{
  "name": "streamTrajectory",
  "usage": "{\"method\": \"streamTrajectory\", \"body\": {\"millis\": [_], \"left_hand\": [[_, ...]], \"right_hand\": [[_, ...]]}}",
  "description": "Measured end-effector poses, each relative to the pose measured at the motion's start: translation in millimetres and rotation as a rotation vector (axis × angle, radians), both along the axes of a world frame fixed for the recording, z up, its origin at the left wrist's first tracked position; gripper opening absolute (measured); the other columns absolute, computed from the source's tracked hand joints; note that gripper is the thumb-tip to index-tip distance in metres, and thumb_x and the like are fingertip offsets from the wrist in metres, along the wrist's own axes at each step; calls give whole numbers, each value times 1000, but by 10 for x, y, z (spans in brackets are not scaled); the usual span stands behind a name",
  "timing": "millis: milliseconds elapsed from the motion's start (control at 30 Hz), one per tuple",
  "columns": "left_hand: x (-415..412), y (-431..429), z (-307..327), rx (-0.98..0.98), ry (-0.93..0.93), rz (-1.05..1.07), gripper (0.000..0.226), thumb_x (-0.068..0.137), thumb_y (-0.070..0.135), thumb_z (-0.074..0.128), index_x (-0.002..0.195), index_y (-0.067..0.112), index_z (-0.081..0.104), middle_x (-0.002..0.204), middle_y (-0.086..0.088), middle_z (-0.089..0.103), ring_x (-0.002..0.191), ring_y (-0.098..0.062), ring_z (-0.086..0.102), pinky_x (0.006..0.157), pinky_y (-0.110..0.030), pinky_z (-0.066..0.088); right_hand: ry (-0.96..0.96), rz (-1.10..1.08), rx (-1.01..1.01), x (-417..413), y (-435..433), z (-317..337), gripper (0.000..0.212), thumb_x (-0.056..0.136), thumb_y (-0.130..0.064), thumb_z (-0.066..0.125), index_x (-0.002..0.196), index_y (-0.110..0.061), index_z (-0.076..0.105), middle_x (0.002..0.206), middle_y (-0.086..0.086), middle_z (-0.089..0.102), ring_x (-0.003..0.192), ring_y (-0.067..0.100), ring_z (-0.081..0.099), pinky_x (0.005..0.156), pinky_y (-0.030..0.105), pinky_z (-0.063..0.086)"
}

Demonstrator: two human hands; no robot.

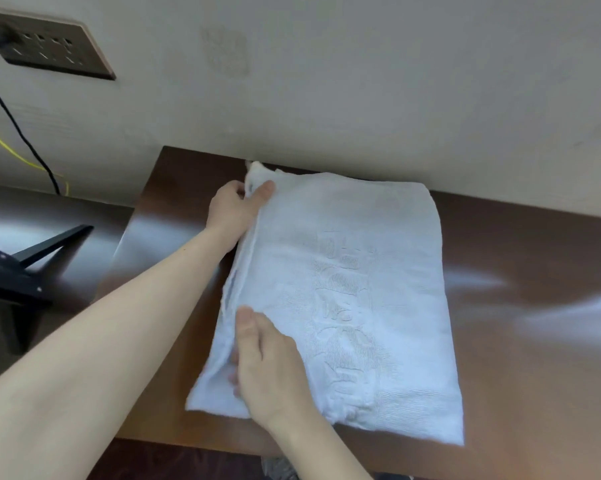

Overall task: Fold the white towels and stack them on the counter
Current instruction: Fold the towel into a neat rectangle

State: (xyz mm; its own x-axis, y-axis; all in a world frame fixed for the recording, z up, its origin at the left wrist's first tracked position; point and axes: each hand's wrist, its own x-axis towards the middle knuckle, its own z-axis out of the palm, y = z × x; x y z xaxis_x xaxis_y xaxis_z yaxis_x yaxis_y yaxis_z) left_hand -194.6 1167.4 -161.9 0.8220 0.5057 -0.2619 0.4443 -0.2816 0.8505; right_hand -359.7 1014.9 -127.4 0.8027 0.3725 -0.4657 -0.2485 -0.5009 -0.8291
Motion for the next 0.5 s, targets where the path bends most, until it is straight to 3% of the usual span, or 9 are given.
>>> {"method": "streamTrajectory", "body": {"millis": [100, 200, 300, 367, 433, 500], "left_hand": [[46, 94, -10, -78, 34, 94, 55, 90, 66, 55, 68, 19, 37, 68, 3, 40, 65, -18, 37, 56, -31, 27], [113, 69, 39, -125, 81, 65, 56, 85, 73, 55, 79, 18, 44, 75, 6, 43, 65, -15, 40, 59, -30, 29], [130, 41, 32, -21, 35, 1, 51, 78, 64, 71, 96, 19, 57, 90, 10, 60, 78, -9, 57, 59, -26, 38], [123, 41, 18, 30, 3, 7, 53, 78, 60, 73, 105, 16, 60, 100, 6, 64, 86, -13, 61, 60, -24, 39], [114, 51, 9, 56, -24, 37, 50, 80, 59, 72, 103, 16, 61, 102, 4, 64, 88, -16, 59, 60, -23, 37], [104, 48, -6, 61, -46, 67, 47, 81, 59, 72, 101, 17, 60, 103, 4, 63, 87, -16, 57, 60, -21, 36]], "right_hand": [[52, 73, 100, -43, -206, 41, 69, 81, -85, 17, 116, -40, 56, 88, -3, 70, 84, 12, 67, 85, 45, 55], [-66, -17, 174, 72, -522, 140, 52, 86, -78, 26, 134, -62, 39, 95, -12, 72, 87, 7, 69, 85, 37, 55], [-310, -89, 25, 315, -820, 114, 51, 90, -70, 26, 139, -58, 29, 104, -23, 66, 96, 1, 65, 85, 28, 50], [-436, -116, -116, 503, -1004, 32, 55, 91, -70, 23, 144, -55, 20, 121, -29, 59, 114, -5, 55, 96, 26, 43], [-531, -112, -218, 680, -1175, -66, 61, 94, -69, 20, 151, -47, 16, 146, -24, 42, 136, 0, 37, 113, 31, 31], [-600, -47, -357, 797, -1316, -144, 66, 96, -69, 13, 155, -40, 11, 158, -23, 21, 150, 8, 15, 123, 36, 11]]}}
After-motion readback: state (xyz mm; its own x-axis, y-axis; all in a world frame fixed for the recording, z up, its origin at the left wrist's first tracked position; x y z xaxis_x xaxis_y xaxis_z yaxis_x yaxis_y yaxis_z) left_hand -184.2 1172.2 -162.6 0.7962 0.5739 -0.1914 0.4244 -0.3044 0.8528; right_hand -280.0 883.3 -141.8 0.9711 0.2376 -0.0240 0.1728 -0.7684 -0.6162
